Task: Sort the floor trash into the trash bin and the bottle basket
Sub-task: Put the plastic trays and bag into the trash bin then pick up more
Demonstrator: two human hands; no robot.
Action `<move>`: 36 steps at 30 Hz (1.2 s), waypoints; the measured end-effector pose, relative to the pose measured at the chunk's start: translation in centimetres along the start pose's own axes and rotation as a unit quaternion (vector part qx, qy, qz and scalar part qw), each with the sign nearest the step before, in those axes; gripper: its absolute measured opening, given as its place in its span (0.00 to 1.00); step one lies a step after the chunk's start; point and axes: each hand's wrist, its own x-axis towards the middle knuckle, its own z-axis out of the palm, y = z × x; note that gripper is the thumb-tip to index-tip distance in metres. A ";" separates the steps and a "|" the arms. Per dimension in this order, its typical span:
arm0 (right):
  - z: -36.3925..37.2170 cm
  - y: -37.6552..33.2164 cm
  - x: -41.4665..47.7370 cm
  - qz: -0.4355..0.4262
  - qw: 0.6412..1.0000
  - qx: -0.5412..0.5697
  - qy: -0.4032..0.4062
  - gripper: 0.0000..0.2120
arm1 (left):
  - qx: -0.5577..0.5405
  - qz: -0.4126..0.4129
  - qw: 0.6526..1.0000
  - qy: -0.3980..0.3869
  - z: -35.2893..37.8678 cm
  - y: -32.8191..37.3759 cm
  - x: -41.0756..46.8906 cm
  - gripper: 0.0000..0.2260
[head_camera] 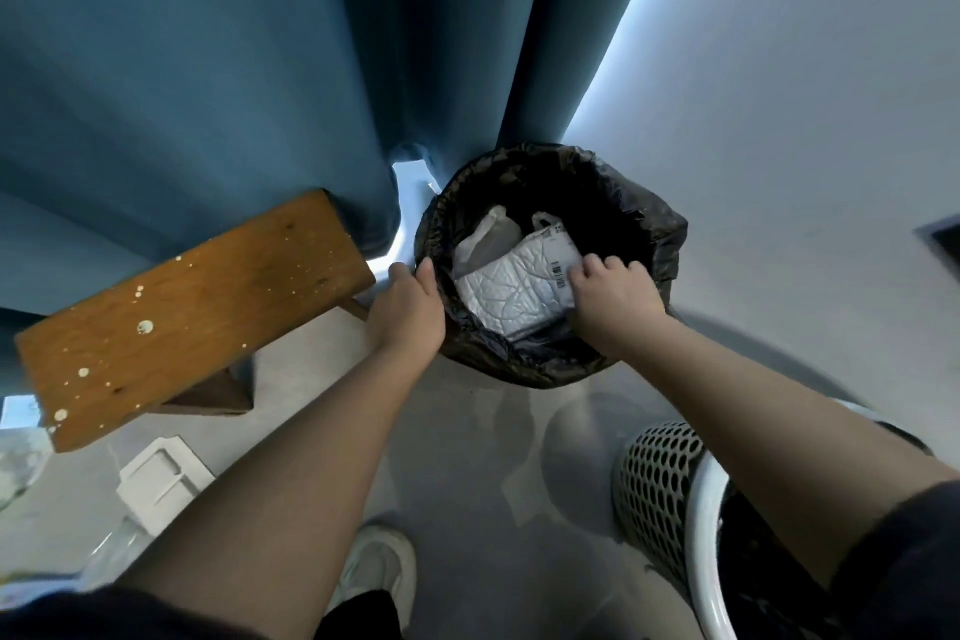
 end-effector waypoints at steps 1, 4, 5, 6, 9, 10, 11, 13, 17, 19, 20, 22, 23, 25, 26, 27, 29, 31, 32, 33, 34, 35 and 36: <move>0.1 0.1 -1.0 -0.034 0.999 0.013 -0.009 0.23 | 0.012 -0.017 1.000 -0.008 -0.4 0.2 -0.1 0.19; 0.1 -0.4 -3.4 -0.044 0.992 0.084 -0.086 0.23 | 0.058 -0.046 0.996 -0.050 -1.8 0.7 -1.0 0.16; -0.1 -0.7 -4.1 -0.034 0.989 0.106 -0.092 0.23 | 0.082 -0.037 0.994 -0.062 -2.4 0.7 -1.5 0.18; -0.3 -1.0 -4.8 -0.028 0.989 0.117 -0.083 0.23 | 0.107 -0.016 0.992 -0.068 -3.0 0.7 -2.2 0.19; -1.6 -2.0 -7.3 -0.023 0.994 0.108 -0.017 0.26 | 0.179 0.085 0.978 -0.067 -5.7 -0.4 -5.4 0.22; -2.1 -2.5 -8.2 -0.028 0.995 0.101 0.004 0.27 | 0.217 0.124 0.967 -0.054 -6.9 -1.1 -6.6 0.24; -2.7 -3.2 -9.1 -0.037 0.994 0.095 0.026 0.28 | 0.260 0.161 0.951 -0.034 -8.0 -2.1 -7.6 0.26; -3.8 -5.0 -10.6 -0.063 0.992 0.085 0.063 0.29 | 0.327 0.207 0.922 0.001 -10.1 -4.4 -9.3 0.28; -5.3 -10.3 -12.8 -0.128 0.986 0.046 0.100 0.31 | 0.381 0.211 0.900 0.024 -13.4 -10.7 -12.6 0.29; -5.9 -13.5 -13.8 -0.165 0.980 0.041 0.106 0.32 | 0.392 0.191 0.899 0.028 -14.7 -14.5 -14.3 0.30; -6.2 -15.1 -14.3 -0.187 0.976 0.036 0.106 0.32 | 0.390 0.173 0.904 0.026 -15.3 -16.4 -15.2 0.31; -6.6 -18.3 -15.7 -0.228 0.968 0.018 0.106 0.31 | 0.378 0.132 0.916 0.022 -16.4 -20.6 -17.2 0.32; -6.7 -19.9 -16.3 -0.245 0.964 0.006 0.102 0.31 | 0.379 0.115 0.918 0.021 -17.0 -22.7 -18.2 0.32; -6.9 -23.1 -17.4 -0.273 0.959 -0.015 0.081 0.31 | 0.392 0.088 0.916 0.017 -18.0 -26.5 -20.0 0.32; -7.0 -24.8 -17.8 -0.282 0.957 -0.023 0.069 0.31 | 0.393 0.075 0.916 0.017 -18.5 -28.4 -20.8 0.32; -6.9 -26.5 -18.1 -0.288 0.955 -0.028 0.057 0.32 | 0.390 0.063 0.918 0.018 -18.9 -30.2 -21.4 0.32; -6.7 -30.0 -18.4 -0.293 0.955 -0.027 0.033 0.32 | 0.382 0.036 0.923 0.015 -19.6 -33.4 -21.9 0.32; -6.0 -33.6 -18.2 -0.296 0.955 -0.021 0.001 0.33 | 0.368 0.010 0.930 0.011 -20.0 -36.6 -21.8 0.33; -5.5 -35.3 -18.0 -0.297 0.954 -0.023 -0.013 0.33 | 0.362 -0.002 0.932 0.011 -19.9 -38.2 -21.6 0.33; -4.8 -36.8 -17.7 -0.299 0.954 -0.027 -0.027 0.33 | 0.358 -0.013 0.934 0.010 -19.7 -39.7 -21.3 0.33; -4.1 -38.3 -17.4 -0.298 0.953 -0.028 -0.045 0.34 | 0.354 -0.023 0.935 0.007 -19.4 -41.1 -21.0 0.33; -3.3 -39.7 -17.1 -0.296 0.953 -0.026 -0.065 0.34 | 0.351 -0.031 0.936 0.005 -18.9 -42.5 -20.6 0.34; -2.3 -41.0 -16.8 -0.293 0.952 -0.023 -0.084 0.35 | 0.346 -0.038 0.937 0.003 -18.2 -43.8 -20.1 0.34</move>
